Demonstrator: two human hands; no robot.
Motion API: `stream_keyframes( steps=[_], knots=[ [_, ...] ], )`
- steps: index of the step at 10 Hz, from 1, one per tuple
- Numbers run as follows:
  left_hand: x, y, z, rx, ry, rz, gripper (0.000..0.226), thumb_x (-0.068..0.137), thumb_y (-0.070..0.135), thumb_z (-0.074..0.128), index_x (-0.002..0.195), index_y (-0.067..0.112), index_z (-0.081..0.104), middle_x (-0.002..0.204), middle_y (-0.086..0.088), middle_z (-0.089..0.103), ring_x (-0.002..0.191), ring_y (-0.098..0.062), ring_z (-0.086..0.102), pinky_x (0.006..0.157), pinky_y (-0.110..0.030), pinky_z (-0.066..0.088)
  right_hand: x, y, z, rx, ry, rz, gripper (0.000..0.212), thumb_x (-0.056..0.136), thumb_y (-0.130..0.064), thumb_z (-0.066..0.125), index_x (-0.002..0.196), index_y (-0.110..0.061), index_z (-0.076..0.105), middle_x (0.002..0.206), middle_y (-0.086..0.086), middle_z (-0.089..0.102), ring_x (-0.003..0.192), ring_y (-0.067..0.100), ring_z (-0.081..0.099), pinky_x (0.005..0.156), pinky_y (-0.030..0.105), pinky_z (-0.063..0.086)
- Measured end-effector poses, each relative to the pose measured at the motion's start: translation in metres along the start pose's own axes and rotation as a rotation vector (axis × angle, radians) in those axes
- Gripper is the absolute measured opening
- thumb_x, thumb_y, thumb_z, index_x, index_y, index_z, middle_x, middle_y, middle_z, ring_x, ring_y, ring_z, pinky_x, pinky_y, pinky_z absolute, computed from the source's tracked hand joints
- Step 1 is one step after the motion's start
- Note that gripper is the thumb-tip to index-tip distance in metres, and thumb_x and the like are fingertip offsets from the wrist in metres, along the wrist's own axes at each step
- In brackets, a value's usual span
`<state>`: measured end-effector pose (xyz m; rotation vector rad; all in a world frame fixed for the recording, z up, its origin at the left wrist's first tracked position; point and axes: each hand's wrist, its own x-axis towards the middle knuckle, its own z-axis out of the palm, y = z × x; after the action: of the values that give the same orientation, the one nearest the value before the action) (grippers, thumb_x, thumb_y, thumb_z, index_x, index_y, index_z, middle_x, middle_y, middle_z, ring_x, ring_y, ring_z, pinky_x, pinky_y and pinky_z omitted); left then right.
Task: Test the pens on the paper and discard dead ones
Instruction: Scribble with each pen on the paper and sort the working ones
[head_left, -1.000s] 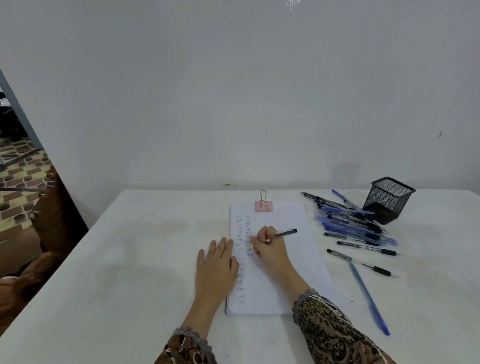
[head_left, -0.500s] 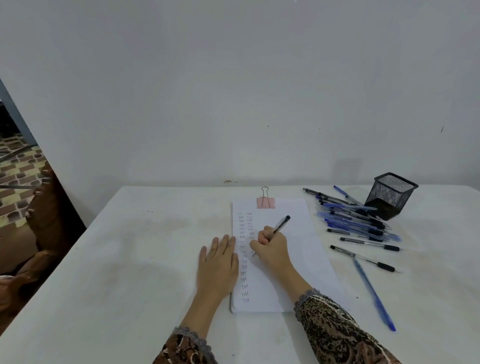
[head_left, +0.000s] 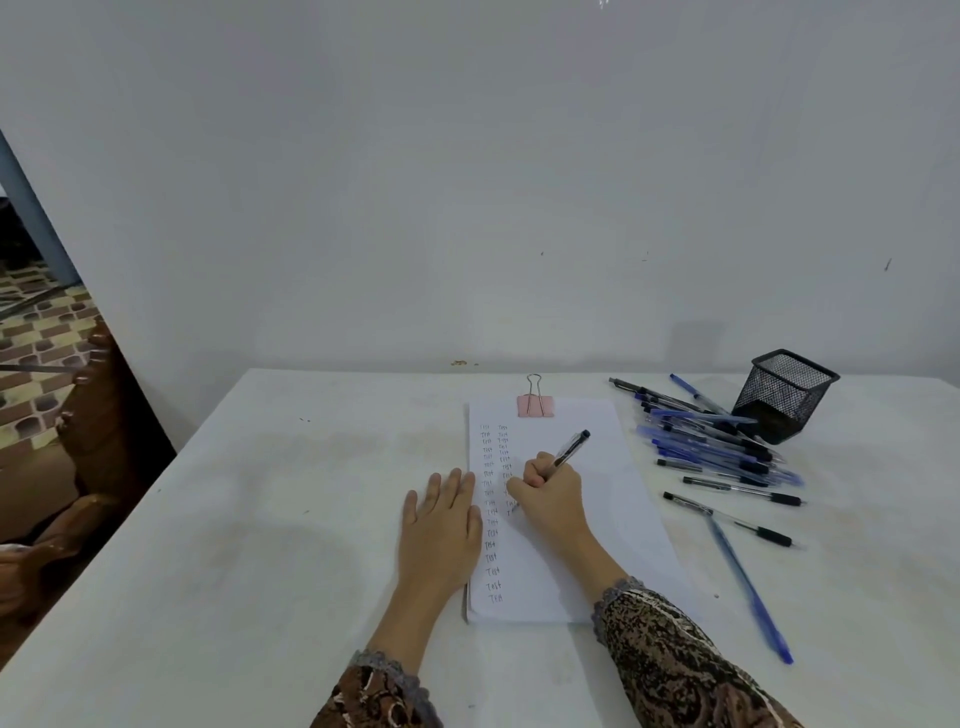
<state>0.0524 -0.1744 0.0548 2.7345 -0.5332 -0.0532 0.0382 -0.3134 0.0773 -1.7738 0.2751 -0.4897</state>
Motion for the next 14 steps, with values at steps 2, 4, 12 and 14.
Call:
stream_keyframes(
  steps=[2, 4, 12, 14],
  knots=[
    [-0.0005, 0.0006, -0.0007, 0.0, -0.001, -0.005, 0.05, 0.101, 0.032, 0.016, 0.149, 0.025, 0.005, 0.157, 0.008, 0.001, 0.144, -0.012, -0.004, 0.117, -0.038, -0.004, -0.0022, 0.0009, -0.0009, 0.011, 0.019, 0.01, 0.05, 0.07, 0.015, 0.054, 0.049, -0.018, 0.023, 0.056, -0.005, 0.026, 0.042, 0.003, 0.026, 0.046, 0.01, 0.027],
    [-0.0003, 0.0006, -0.0004, -0.002, 0.001, -0.004, 0.05, 0.101, 0.032, 0.016, 0.149, 0.025, 0.005, 0.157, 0.008, 0.002, 0.144, -0.013, -0.004, 0.117, -0.038, -0.004, -0.0017, -0.0003, -0.0029, -0.018, -0.001, 0.006, 0.051, 0.07, 0.013, 0.055, 0.048, -0.018, 0.022, 0.053, -0.006, 0.025, 0.043, 0.004, 0.025, 0.046, 0.01, 0.026],
    [-0.0015, 0.0024, -0.0002, 0.025, 0.012, -0.012, 0.049, 0.101, 0.032, 0.016, 0.148, 0.026, 0.005, 0.157, 0.009, 0.002, 0.144, -0.012, -0.003, 0.116, -0.037, -0.003, -0.0011, 0.0042, -0.0021, 0.022, 0.02, -0.073, 0.05, 0.071, 0.017, 0.049, 0.051, -0.018, 0.02, 0.056, -0.001, 0.02, 0.047, 0.005, 0.022, 0.056, 0.006, 0.032],
    [-0.002, 0.0019, 0.0001, 0.031, 0.015, -0.012, 0.049, 0.101, 0.032, 0.016, 0.148, 0.026, 0.005, 0.157, 0.009, 0.002, 0.144, -0.012, -0.003, 0.117, -0.037, -0.003, 0.002, 0.0069, -0.0065, 0.29, 0.01, 0.086, 0.052, 0.074, 0.015, 0.052, 0.049, -0.02, 0.023, 0.048, -0.009, 0.023, 0.042, 0.003, 0.02, 0.043, 0.011, 0.024]
  ],
)
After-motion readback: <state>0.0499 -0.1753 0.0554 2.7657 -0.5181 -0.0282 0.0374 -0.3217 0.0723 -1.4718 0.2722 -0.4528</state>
